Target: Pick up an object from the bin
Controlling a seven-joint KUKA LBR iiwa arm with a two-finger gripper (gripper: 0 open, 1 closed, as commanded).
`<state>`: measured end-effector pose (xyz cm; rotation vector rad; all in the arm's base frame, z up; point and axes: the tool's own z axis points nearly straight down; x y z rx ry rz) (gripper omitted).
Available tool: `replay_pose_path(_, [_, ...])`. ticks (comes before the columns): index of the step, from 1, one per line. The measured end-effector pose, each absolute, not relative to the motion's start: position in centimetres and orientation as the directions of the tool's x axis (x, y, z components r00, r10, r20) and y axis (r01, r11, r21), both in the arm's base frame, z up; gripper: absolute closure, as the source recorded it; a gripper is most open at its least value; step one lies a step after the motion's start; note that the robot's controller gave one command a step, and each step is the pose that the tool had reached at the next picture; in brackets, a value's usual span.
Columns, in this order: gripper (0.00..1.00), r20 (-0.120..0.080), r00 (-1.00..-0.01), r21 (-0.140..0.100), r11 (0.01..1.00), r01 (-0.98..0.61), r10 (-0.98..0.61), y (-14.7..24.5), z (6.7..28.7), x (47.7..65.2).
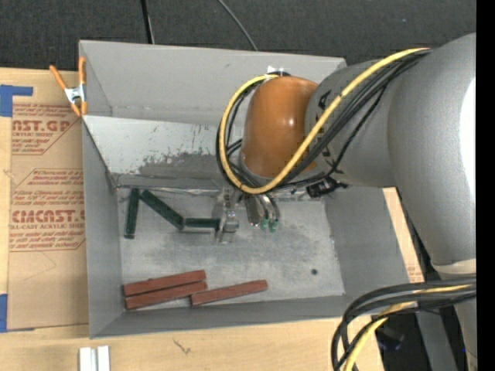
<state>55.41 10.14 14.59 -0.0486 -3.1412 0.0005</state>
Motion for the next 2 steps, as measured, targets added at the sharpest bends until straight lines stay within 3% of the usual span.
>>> replay_pose_path(1, [1.0, 0.0, -1.0, 0.0, 1.0, 0.031, 0.031, 10.1, 14.6, 55.4])
replay_pose_path(2, [1.0, -0.003, -0.998, 0.0, 0.999, 0.055, 0.055, 11.5, 24.2, 55.7])
